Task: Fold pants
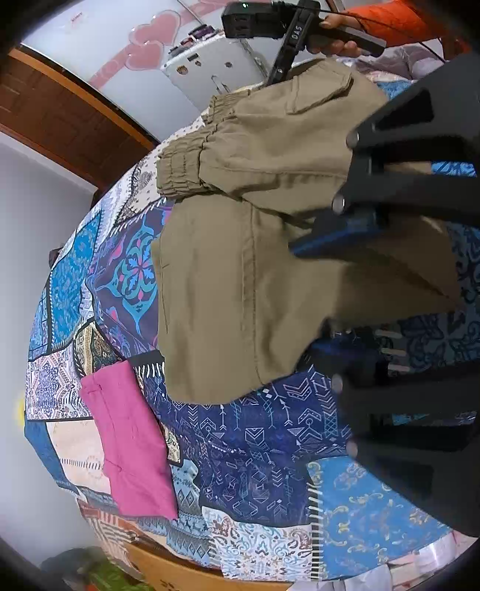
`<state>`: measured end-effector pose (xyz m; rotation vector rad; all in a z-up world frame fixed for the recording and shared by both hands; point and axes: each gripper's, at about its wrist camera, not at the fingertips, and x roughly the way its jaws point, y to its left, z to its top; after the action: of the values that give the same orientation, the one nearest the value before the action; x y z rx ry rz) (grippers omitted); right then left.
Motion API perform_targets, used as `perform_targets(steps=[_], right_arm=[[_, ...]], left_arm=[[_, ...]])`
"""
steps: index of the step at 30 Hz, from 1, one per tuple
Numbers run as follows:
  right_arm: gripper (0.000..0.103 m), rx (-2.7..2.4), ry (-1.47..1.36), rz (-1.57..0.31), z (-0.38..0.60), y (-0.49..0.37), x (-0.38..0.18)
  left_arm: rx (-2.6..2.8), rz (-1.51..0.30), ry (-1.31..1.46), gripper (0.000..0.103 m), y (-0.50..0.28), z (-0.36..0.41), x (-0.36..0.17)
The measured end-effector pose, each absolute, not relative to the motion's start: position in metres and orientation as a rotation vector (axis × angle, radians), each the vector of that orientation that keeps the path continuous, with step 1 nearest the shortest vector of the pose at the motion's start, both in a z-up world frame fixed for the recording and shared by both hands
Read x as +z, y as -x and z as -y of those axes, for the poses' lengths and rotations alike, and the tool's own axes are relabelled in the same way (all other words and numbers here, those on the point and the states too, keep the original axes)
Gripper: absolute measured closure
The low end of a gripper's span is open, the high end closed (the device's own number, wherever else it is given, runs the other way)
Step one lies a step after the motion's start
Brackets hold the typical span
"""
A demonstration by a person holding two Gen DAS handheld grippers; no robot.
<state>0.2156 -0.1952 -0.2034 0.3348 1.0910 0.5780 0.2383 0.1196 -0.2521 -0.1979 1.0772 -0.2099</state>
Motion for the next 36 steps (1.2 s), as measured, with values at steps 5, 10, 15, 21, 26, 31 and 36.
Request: perform_targets(steps=[5,10,15,21,26,31,36], right_arm=[[0.064,0.589,-0.320,-1.107,0.195,-0.208,-0.203],[0.074,0.588,-0.290,-1.092,0.188,-0.215,-0.201],[0.088,0.570,-0.206,-1.025,0.177,-0.216,-0.186],[0.092,0.581,-0.168,-0.977,0.174,-0.219,-0.168],[0.093,0.598,-0.126,-0.930,0.167,-0.221,-0.147],[0.093,0.623,-0.077,-0.876,0.155,-0.227,-0.126],[0.093,0.649,-0.037,-0.821,0.139,-0.237,-0.106]], left_arm=[[-0.211,-1.073,0.215,0.080,-0.237,-0.122,-0.251],[-0.204,-1.058,0.187,0.092,-0.239,-0.115,-0.246],[-0.190,-1.021,0.112,0.098,-0.235,-0.105,-0.233],[-0.187,-0.953,0.082,0.100,-0.228,-0.103,-0.204],[-0.184,-0.909,0.024,0.100,-0.223,-0.092,-0.183],[-0.173,-0.863,-0.020,0.100,-0.220,-0.085,-0.162],[-0.149,-0.817,-0.033,0.101,-0.223,-0.092,-0.141]])
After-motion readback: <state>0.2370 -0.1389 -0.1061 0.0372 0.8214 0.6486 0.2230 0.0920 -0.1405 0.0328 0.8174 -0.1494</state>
